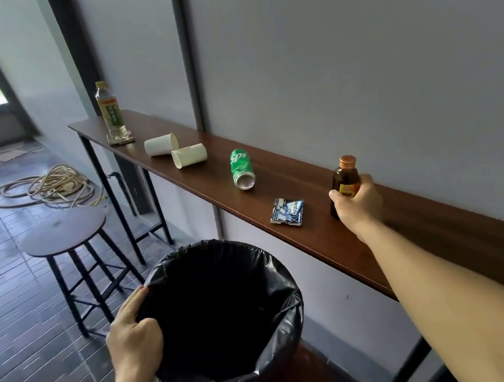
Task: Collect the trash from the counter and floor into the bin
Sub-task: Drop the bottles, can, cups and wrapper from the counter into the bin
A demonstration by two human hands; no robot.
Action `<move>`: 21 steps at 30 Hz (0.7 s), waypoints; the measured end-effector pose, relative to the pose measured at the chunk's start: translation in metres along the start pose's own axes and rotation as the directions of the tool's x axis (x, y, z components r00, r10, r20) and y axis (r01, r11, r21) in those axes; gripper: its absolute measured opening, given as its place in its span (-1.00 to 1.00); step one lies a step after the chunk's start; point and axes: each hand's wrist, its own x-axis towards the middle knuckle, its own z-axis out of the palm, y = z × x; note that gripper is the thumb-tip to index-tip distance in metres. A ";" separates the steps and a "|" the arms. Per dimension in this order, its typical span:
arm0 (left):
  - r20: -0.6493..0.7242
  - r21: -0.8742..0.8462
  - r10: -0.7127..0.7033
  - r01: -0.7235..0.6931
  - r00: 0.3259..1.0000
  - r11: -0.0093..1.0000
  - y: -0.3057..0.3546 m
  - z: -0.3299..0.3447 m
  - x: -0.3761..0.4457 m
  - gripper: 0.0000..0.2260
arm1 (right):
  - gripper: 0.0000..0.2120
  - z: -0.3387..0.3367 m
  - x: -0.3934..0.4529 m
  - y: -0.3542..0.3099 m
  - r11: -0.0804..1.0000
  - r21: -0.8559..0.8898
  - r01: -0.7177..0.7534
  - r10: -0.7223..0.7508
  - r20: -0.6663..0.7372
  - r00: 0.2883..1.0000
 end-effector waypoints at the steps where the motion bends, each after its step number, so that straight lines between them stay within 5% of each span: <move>1: -0.004 -0.002 0.003 -0.003 1.000 1.000 0.000 0.000 0.000 -0.33 | -0.71 -0.003 -0.008 -0.007 0.997 0.020 0.071 -0.071 0.005 0.997; 4: -0.013 -0.001 0.017 -0.017 1.000 1.000 0.004 0.002 -0.001 -0.35 | -0.81 -0.006 -0.049 -0.034 0.953 0.164 0.254 -0.283 0.188 0.941; 7: -0.026 0.035 0.051 -0.050 0.998 0.998 0.003 0.002 0.000 -0.36 | -0.77 0.011 -0.104 -0.048 0.930 0.145 0.337 -0.352 0.611 0.709; 10: -0.025 0.080 0.069 -0.067 0.997 0.995 0.001 0.000 0.000 -0.37 | -0.67 0.052 -0.155 -0.036 0.857 -0.083 0.509 -0.147 0.906 0.396; 12: -0.020 0.101 0.088 -0.085 0.996 0.991 -0.002 -0.001 0.002 -0.37 | -0.70 0.072 -0.181 -0.025 0.762 -0.221 0.609 0.035 0.952 0.303; 16: 0.009 0.090 0.087 -0.088 0.996 0.992 -0.012 -0.002 0.006 -0.37 | -0.66 0.086 -0.206 -0.013 0.629 -0.391 0.672 0.254 0.920 0.298; 21: 0.035 0.109 0.144 -0.147 0.989 0.983 -0.025 0.003 0.018 -0.36 | -0.63 0.088 -0.184 -0.021 0.700 -0.396 0.594 0.260 0.916 0.304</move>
